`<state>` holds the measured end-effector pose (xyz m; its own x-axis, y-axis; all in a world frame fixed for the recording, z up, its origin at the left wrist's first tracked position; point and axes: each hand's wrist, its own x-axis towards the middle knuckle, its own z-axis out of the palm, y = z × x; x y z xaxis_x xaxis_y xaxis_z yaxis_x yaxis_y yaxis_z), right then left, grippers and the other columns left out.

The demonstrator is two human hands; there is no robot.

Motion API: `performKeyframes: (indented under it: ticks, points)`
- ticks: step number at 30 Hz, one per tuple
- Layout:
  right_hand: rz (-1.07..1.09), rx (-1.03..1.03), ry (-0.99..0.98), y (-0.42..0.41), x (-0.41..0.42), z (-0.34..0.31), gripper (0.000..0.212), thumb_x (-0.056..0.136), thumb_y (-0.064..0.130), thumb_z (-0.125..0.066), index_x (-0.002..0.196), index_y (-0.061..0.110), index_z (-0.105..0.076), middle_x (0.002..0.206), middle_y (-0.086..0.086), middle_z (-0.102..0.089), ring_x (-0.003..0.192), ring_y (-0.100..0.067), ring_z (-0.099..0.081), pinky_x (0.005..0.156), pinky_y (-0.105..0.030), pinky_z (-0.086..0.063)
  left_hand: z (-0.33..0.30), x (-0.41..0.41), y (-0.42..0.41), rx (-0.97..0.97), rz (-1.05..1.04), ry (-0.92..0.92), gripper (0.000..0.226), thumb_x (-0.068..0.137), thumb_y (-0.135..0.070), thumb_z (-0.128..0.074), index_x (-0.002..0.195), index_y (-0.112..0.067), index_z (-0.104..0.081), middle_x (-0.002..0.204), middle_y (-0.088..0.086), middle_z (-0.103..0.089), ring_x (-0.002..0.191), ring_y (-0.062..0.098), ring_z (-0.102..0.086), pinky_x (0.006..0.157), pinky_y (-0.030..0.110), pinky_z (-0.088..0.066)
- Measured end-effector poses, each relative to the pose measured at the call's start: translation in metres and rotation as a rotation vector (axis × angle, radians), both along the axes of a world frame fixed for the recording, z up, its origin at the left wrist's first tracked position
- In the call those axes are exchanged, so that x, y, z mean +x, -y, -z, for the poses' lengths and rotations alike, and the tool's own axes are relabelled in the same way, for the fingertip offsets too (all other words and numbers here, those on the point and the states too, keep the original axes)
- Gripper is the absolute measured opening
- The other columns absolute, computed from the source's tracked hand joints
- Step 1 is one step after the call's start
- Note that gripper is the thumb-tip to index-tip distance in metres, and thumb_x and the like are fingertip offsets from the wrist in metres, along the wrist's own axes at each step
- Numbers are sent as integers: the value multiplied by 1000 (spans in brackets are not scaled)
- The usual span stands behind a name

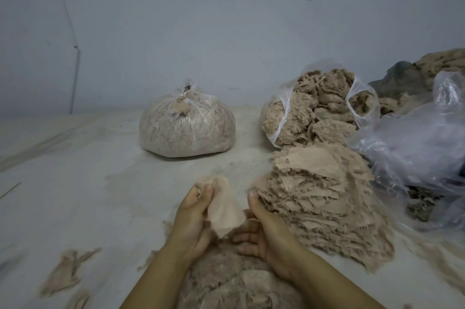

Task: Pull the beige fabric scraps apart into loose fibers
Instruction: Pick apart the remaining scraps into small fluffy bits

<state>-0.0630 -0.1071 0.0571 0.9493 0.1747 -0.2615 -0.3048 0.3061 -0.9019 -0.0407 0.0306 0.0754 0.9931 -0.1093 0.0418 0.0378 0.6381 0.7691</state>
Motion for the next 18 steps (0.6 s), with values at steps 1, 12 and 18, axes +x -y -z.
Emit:
performKeyframes:
  ticks: [1, 12, 18]
  points:
    - [0, 38, -4, -3, -1, -2, 59, 76, 56, -60, 104, 3, -61, 83, -15, -67, 66, -21, -65, 53, -29, -53, 1, 0, 0, -26, 29, 15, 24, 88, -16, -50, 105, -2, -60, 92, 15, -68, 82, 23, -67, 75, 38, -57]
    - [627, -362, 559, 66, 35, -66, 18, 92, 13, -59, 86, 28, -66, 92, 12, -65, 79, -6, -59, 54, -12, -47, 18, 11, -11, 797, -236, 181, 23, 92, -25, -57, 82, -6, -65, 82, 2, -70, 84, 17, -65, 73, 23, -50]
    - [590, -544, 600, 124, 63, -89, 34, 94, 0, -49, 82, 25, -68, 100, 14, -67, 107, -8, -58, 98, -23, -42, 33, 10, -9, 1794, 32, 307, 47, 80, -61, -61, 111, -28, -54, 105, -8, -46, 106, 14, -44, 87, 25, -38]
